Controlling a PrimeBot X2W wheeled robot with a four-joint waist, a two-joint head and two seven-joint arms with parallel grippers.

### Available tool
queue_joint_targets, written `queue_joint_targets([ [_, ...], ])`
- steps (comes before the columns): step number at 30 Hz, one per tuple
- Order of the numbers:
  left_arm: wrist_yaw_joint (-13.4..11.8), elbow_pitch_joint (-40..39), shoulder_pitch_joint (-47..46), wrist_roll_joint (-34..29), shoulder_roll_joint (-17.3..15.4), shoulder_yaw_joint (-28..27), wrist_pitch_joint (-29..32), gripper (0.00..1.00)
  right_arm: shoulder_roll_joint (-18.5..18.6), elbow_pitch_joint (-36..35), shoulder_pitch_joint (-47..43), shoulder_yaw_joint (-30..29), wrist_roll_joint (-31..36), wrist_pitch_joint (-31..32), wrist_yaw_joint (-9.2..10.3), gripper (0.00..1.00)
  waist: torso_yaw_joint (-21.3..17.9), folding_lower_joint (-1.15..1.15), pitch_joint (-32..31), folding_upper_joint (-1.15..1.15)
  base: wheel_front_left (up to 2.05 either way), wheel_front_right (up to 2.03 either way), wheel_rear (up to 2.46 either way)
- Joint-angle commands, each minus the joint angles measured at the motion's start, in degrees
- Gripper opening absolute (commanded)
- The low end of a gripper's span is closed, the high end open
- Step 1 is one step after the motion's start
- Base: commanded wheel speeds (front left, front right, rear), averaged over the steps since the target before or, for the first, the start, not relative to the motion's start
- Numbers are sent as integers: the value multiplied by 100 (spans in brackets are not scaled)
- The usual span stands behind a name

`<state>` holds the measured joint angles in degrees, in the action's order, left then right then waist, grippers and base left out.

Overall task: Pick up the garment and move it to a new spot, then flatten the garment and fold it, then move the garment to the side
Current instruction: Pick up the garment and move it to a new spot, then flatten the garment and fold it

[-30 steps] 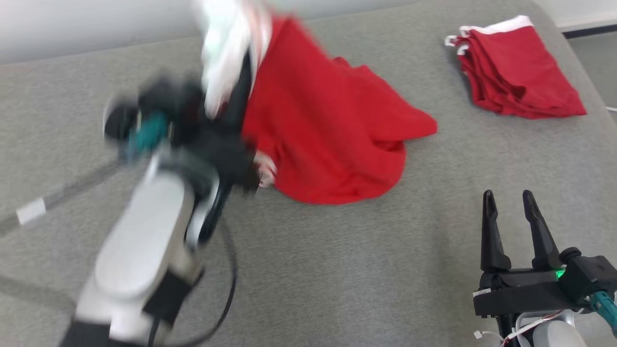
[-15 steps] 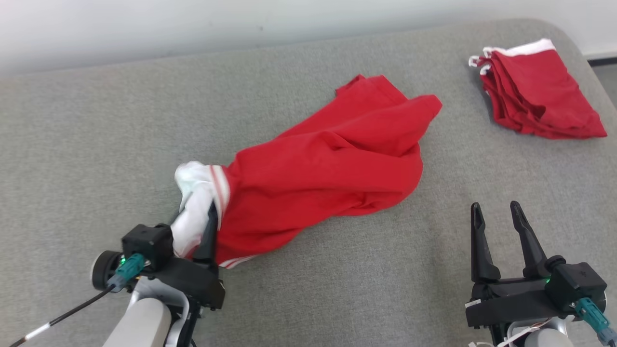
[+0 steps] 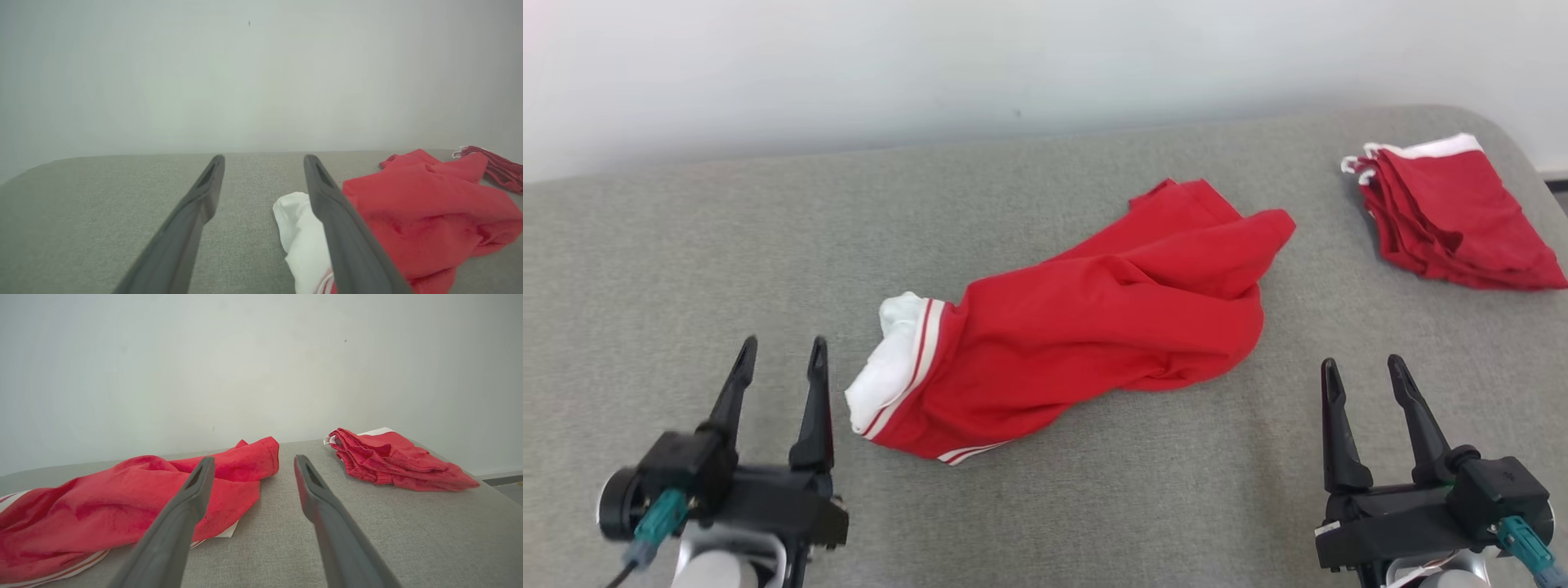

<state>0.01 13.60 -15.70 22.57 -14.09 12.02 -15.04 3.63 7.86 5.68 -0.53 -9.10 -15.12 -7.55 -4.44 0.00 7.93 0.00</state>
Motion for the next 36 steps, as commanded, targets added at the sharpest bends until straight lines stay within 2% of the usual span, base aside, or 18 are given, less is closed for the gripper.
queue_joint_targets([
  [1, 6, -67, 108, -93, 33, -34, -17, 100, 16, -13, -88, -5, 40, -1, 15, 100, 113, 0, -113, 0, 0, 0, 0],
  [10, 137, -581, 1094, -453, 258, -647, -18, 100, 39, -17, -217, -69, 6, -1, 15, 100, 271, 0, -241, 0, 0, 0, 0],
  [18, 229, -851, 1569, -613, 647, -1163, -19, 100, 23, -10, -290, -97, -28, -1, 15, 100, 379, 0, -282, 0, 0, 0, 0],
  [26, 444, -752, 1600, -784, 870, -1369, -19, 100, 4, 24, -325, -81, -32, -1, 15, 100, 465, 0, -302, 0, 0, 0, 0],
  [36, 568, -701, 1590, -900, 998, -1549, -19, 100, 0, 43, -325, -55, -14, -1, 15, 100, 471, 0, -289, 0, 0, 0, 0],
])
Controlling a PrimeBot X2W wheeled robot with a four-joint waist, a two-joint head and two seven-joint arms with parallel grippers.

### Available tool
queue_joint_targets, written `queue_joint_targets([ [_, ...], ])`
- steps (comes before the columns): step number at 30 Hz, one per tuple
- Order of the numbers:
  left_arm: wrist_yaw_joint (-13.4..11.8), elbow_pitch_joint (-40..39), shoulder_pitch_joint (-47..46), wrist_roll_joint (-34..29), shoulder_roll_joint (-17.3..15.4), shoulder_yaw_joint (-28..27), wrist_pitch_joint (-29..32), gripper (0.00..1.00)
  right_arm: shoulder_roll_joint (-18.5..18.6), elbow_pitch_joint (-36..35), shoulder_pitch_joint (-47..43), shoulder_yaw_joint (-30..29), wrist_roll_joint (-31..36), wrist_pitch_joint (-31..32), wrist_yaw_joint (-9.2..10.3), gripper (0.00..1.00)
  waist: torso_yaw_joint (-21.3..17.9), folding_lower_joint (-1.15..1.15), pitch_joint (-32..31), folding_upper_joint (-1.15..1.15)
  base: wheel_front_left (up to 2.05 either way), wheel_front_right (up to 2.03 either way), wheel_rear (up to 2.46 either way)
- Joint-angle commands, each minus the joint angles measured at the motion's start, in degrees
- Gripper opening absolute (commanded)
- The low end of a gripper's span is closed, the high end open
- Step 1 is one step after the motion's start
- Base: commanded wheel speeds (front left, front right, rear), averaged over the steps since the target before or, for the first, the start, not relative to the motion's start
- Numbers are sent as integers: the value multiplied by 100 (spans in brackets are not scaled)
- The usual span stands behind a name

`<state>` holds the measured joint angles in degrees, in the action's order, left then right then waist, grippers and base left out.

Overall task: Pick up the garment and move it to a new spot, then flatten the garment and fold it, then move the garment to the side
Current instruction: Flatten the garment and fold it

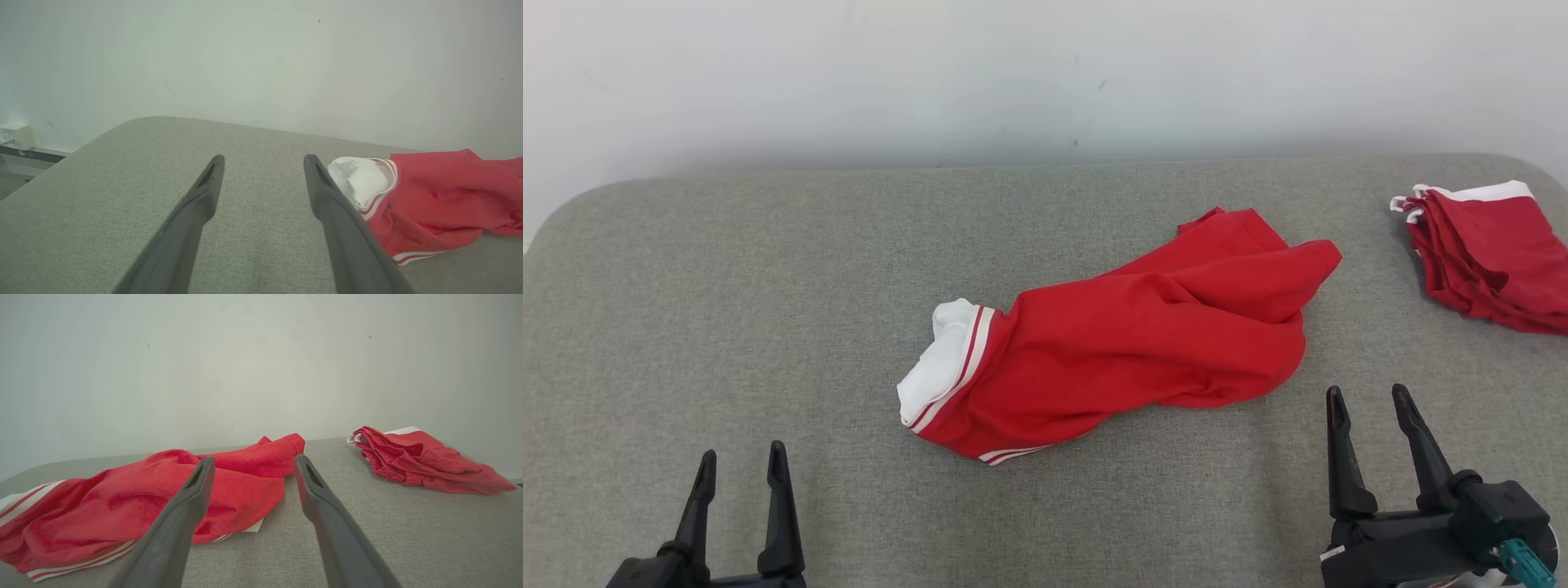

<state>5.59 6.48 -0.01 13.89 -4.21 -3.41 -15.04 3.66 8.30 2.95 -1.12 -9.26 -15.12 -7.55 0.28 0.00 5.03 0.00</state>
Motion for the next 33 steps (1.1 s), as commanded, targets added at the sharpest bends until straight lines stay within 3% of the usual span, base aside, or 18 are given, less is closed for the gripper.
queue_joint_targets([
  [1, 26, 14, 24, -45, 20, -18, -19, 100, -4, 4, -53, 8, -1, -1, 15, 100, -5, 0, 3, 0, 0, 0, 0],
  [13, 172, 354, -631, -193, -136, 450, -19, 100, -1, 43, 82, 78, -5, -1, 15, 100, -87, 0, 135, 0, 0, 0, 0],
  [24, 184, 1592, -1426, 344, -460, 1536, -14, 100, -7, 94, 189, 143, -70, -1, 15, 100, -445, 0, 408, 0, 0, 0, 0],
  [29, 185, 1990, -1611, 522, -515, 1729, -17, 100, -10, 57, 242, 139, -61, -1, 15, 100, -542, 0, 527, 0, 0, 0, 0],
  [30, 185, 2029, -1654, 536, -524, 1741, -17, 87, -11, 43, 248, 132, -52, -1, 15, 100, -550, 0, 545, 0, 0, 0, 0],
  [31, 186, 2056, -1693, 547, -532, 1759, -17, 1, -4, 34, 253, 122, -53, -1, 15, 100, -554, 0, 561, 0, 0, 0, 0],
  [33, 186, 2070, -1785, 552, -558, 1796, -17, 0, 4, 16, 261, 110, -50, -1, 15, 100, -553, 0, 581, 0, 0, 0, 0],
])
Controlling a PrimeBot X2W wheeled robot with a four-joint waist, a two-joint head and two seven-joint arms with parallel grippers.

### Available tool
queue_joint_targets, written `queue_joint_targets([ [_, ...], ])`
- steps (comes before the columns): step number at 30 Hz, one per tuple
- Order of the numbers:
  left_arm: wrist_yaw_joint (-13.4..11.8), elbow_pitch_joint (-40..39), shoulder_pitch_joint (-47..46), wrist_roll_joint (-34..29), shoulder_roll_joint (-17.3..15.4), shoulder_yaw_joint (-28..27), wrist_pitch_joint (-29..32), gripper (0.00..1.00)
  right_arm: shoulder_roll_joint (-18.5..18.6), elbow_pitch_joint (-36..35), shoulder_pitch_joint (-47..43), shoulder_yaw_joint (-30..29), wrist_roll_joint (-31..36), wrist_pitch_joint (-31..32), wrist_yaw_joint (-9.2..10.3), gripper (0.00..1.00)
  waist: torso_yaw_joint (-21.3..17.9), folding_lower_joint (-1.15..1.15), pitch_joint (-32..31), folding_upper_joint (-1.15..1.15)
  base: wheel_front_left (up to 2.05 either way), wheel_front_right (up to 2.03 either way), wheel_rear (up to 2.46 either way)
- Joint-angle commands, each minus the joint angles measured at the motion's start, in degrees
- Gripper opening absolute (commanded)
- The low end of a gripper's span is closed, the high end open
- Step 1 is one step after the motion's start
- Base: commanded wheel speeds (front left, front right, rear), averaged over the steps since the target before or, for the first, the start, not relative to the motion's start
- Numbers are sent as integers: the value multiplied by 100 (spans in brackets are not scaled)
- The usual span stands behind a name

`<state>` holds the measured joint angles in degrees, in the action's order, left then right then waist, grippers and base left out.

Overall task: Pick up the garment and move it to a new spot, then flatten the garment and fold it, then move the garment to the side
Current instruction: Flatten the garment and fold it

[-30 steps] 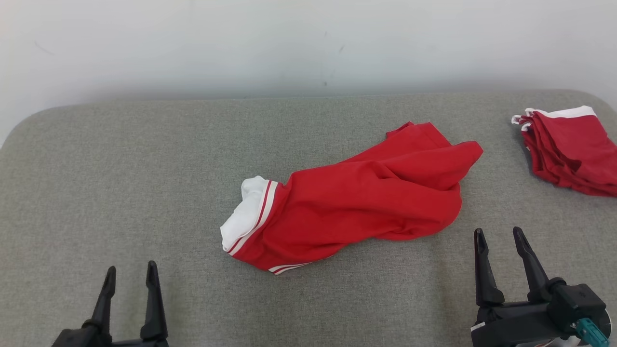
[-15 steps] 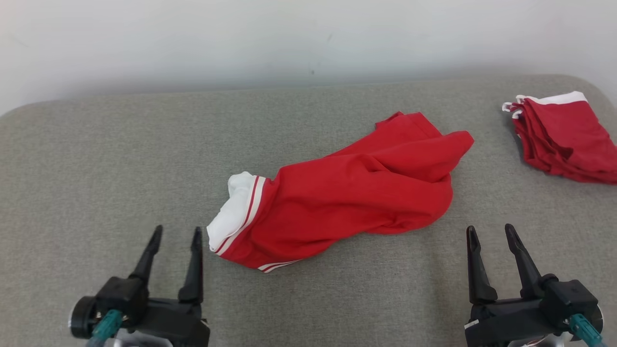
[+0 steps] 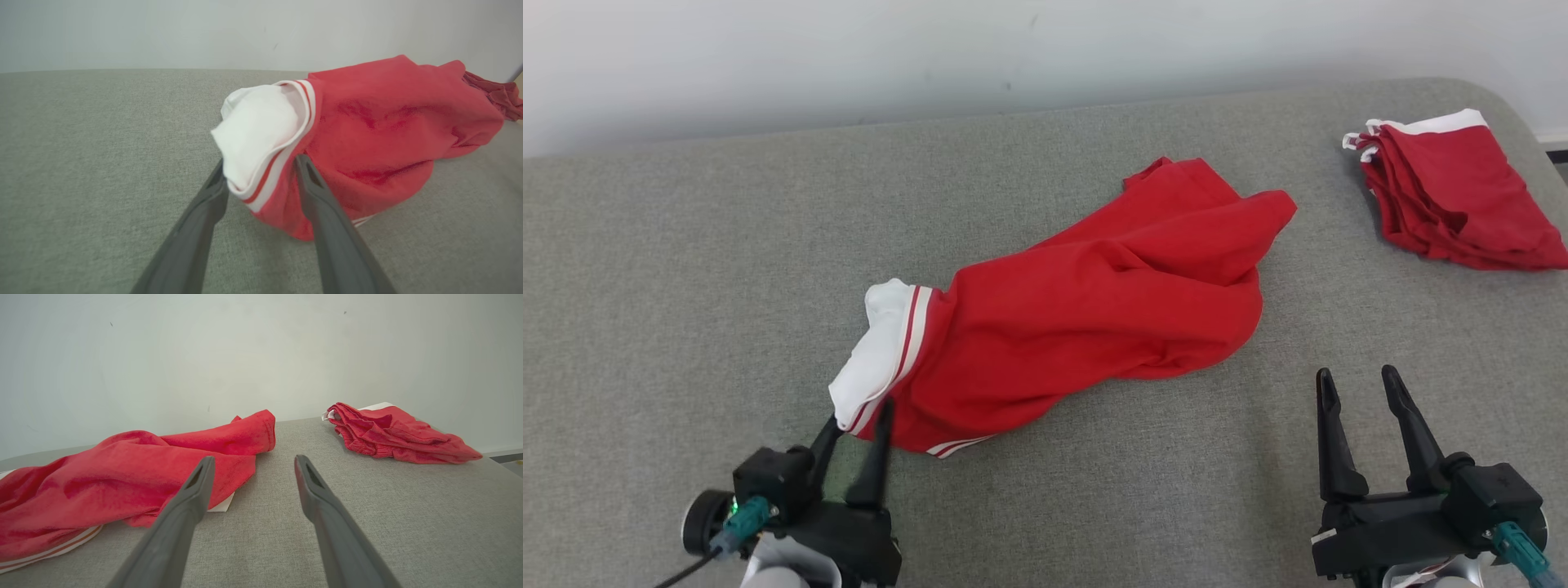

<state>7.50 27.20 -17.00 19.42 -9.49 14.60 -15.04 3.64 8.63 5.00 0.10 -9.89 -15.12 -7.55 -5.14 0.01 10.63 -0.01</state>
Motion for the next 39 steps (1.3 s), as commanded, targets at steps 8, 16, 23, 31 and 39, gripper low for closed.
queue_joint_targets([
  [8, -6, -251, -666, -163, -361, -132, -18, 0, -7, 15, 49, -20, 50, -1, 15, 100, 143, -1, -80, 1, 0, 0, 0],
  [16, -7, -232, -2006, -262, -1117, 371, -9, 0, -24, 95, 131, 30, -18, -1, 15, 100, 71, -1, -202, 1, 0, 0, 0],
  [23, -8, -127, -3102, -128, -1442, 890, 20, 0, -48, 102, 91, -26, -87, -1, 15, 100, -83, -1, -186, 1, 0, 0, 0],
  [31, -24, -518, -2629, -20, -1321, 1199, -18, 0, -64, 75, -8, -128, -69, -1, 15, 100, -4, -1, -178, 1, 0, 0, 0],
  [39, -198, -1373, -864, -6, -1112, 1298, -16, 0, -69, 62, -70, -181, -14, -1, 15, 100, 278, -1, -258, 1, 0, 0, 0],
])
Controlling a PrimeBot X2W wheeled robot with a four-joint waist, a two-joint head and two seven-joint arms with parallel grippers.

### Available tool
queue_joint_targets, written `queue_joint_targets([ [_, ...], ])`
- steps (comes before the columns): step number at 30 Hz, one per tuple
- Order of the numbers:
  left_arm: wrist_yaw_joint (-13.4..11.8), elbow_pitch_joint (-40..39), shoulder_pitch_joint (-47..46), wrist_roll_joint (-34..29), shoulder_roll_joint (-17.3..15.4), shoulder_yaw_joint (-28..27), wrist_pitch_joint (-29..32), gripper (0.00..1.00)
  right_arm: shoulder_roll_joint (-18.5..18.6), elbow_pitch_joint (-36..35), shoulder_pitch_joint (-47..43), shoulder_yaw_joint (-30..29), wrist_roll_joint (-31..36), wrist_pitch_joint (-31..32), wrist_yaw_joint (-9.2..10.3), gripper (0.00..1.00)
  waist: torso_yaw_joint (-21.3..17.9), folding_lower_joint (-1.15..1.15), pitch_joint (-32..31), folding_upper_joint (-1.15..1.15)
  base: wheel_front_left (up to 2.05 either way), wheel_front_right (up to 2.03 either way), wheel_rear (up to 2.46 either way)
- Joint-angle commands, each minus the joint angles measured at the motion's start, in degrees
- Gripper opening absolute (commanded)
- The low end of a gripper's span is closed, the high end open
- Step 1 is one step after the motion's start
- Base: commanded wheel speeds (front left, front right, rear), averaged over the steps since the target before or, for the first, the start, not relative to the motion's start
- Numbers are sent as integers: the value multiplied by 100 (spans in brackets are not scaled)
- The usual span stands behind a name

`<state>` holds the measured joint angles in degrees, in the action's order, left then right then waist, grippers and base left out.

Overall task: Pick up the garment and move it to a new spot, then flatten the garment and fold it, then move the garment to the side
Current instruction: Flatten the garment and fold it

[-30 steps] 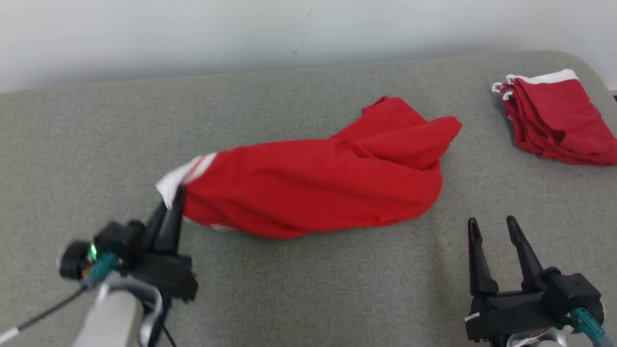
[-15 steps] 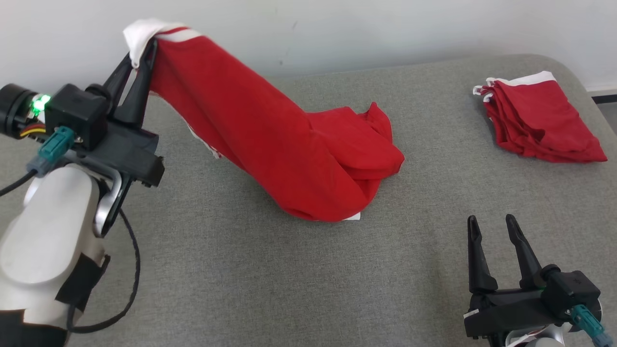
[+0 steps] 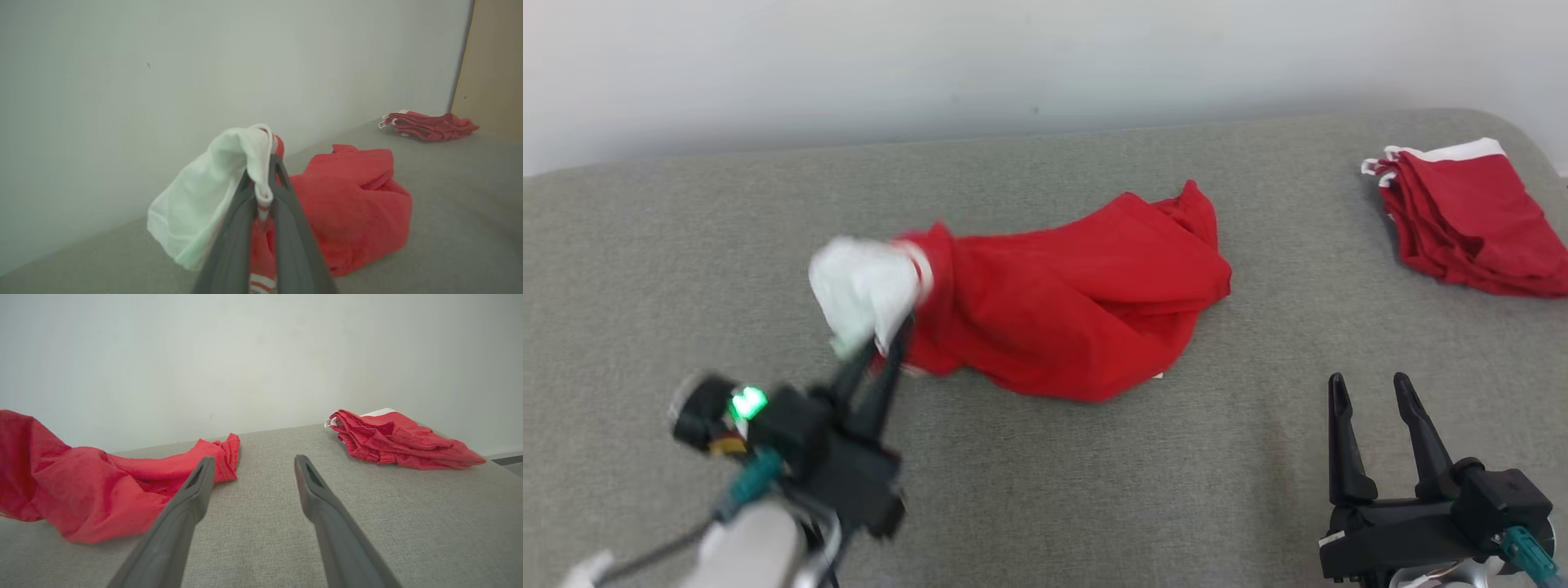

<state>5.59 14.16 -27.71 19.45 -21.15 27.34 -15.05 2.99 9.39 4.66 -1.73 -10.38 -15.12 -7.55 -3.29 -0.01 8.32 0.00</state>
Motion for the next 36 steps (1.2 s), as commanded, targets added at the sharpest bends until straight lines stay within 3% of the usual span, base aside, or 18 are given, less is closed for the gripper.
queue_joint_targets([
  [1, -21, -135, 413, -21, 85, 55, -16, 0, -6, -11, -42, 5, 33, 0, 15, 100, 128, 1, -24, 0, 0, 0, 0],
  [8, -38, -96, 1527, -55, 427, 166, -17, 0, -6, 6, -15, 42, 52, -1, 15, 100, 285, 1, 19, 0, 0, 0, 0],
  [17, 31, 409, 2149, -80, 770, -132, -17, 0, 0, 43, -46, 42, 62, -1, 15, 100, 297, 1, -2, 0, 0, 0, 0],
  [18, 40, 445, 2179, -81, 808, -201, -18, 36, 0, 51, -62, 40, 65, -1, 15, 100, 301, 1, -13, 0, 0, 0, 0],
  [19, 47, 452, 2199, -104, 833, -289, -18, 100, 1, 57, -78, 37, 67, -1, 15, 100, 306, 1, -27, 0, 0, 0, 0],
  [36, 135, -1011, 2713, -521, 1345, -2642, -17, 100, 59, 116, -186, 91, 56, -1, 15, 100, 310, 1, -365, 0, 0, 0, 0],
])
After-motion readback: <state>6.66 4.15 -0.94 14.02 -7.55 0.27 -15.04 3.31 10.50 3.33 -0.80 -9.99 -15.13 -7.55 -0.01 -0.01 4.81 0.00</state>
